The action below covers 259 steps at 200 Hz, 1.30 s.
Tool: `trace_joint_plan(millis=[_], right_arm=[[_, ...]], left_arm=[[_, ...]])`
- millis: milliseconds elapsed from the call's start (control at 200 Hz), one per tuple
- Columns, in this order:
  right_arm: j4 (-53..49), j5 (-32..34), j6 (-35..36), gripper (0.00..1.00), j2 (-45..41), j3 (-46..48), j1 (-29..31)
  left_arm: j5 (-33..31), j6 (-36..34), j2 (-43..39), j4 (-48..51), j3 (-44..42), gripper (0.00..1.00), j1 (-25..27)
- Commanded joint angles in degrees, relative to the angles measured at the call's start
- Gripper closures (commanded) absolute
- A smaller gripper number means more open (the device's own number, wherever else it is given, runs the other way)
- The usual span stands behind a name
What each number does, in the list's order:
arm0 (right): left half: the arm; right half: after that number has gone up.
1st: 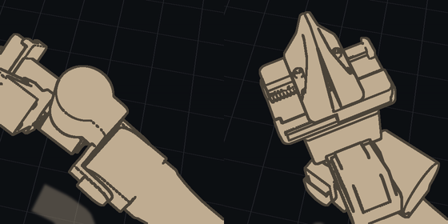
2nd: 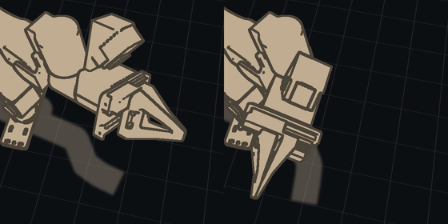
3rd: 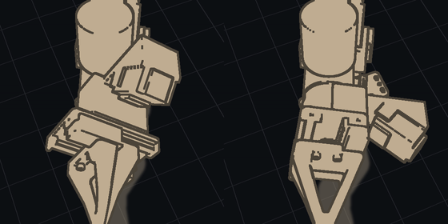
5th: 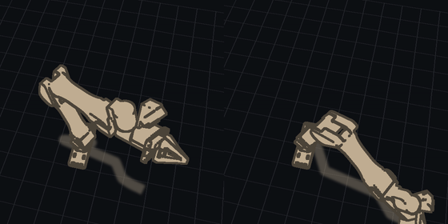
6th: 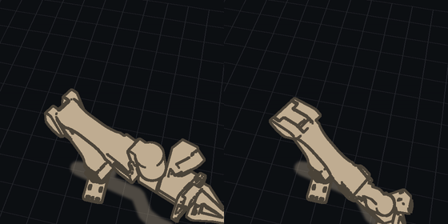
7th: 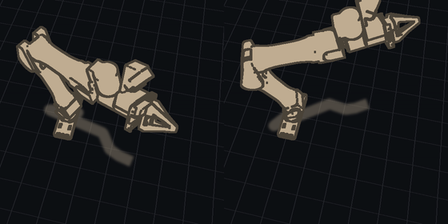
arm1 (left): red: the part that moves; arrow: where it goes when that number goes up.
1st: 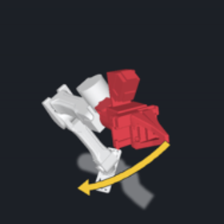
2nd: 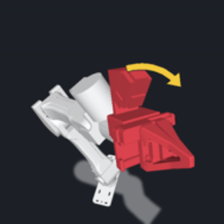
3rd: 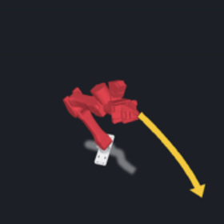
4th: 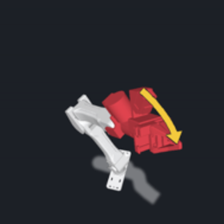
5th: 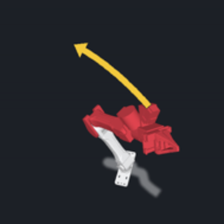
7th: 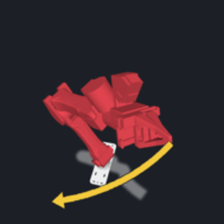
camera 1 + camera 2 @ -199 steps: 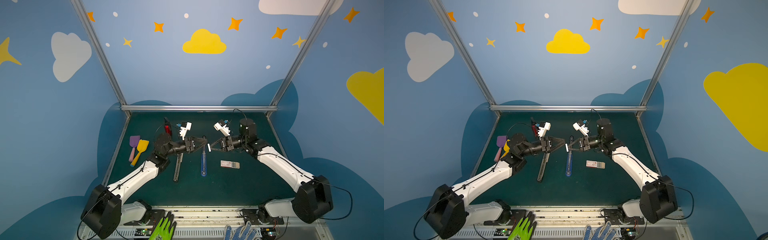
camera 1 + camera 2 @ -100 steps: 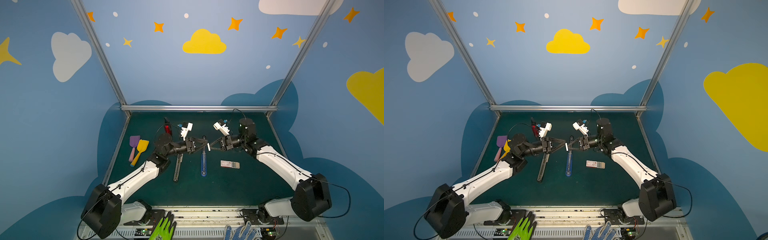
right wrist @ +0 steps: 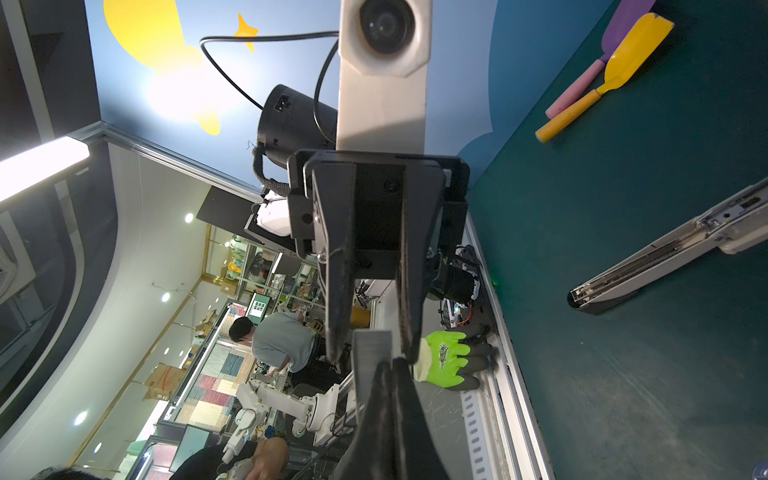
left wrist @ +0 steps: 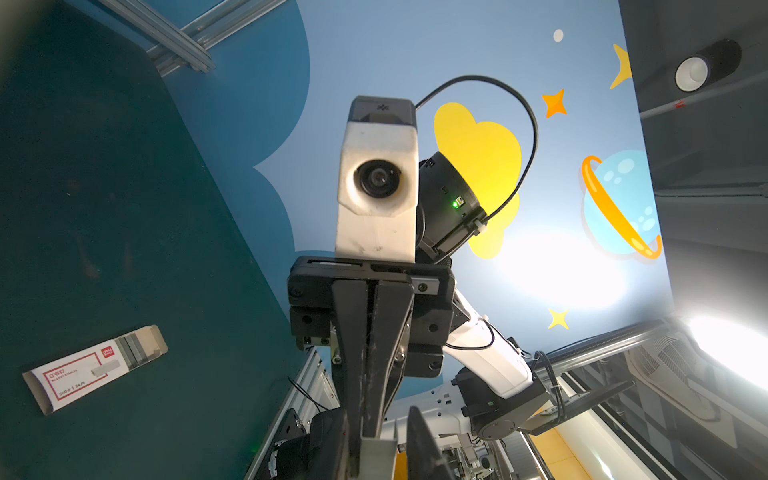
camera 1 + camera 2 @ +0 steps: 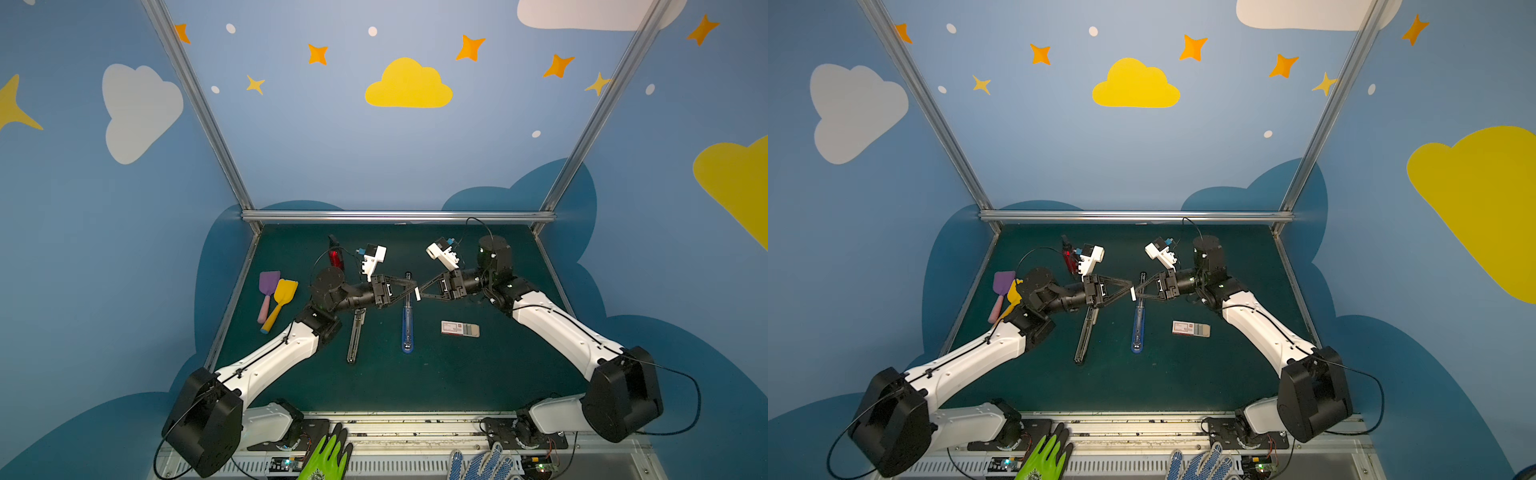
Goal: Load the staples into the stapler
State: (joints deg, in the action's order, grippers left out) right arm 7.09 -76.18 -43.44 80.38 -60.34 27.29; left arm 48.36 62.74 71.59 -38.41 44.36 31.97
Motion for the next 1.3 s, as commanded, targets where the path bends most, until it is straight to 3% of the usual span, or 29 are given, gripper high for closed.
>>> trace_joint_plan(millis=[0, 806, 971, 1292], right_arm=[[1.3, -0.9, -0.3, 1.0, 0.4, -0.5, 0.4], [0.7, -0.7, -1.2, 1.0, 0.9, -0.8, -0.2], [0.1, -0.1, -1.0, 0.88, 0.0, -0.3, -1.2], [-4.4, 0.9, 1.5, 0.82, -1.7, 0.2, -4.0]], left_arm=[[0.3, -1.2, -0.8, -0.6, -0.1, 0.79, 0.4], [-1.0, -3.3, -1.8, 2.5, 0.0, 0.9, 0.6], [-1.6, -3.8, -2.2, 3.6, -0.2, 0.9, 0.4], [-3.2, -4.5, -2.6, 6.1, -0.2, 0.91, -0.1]])
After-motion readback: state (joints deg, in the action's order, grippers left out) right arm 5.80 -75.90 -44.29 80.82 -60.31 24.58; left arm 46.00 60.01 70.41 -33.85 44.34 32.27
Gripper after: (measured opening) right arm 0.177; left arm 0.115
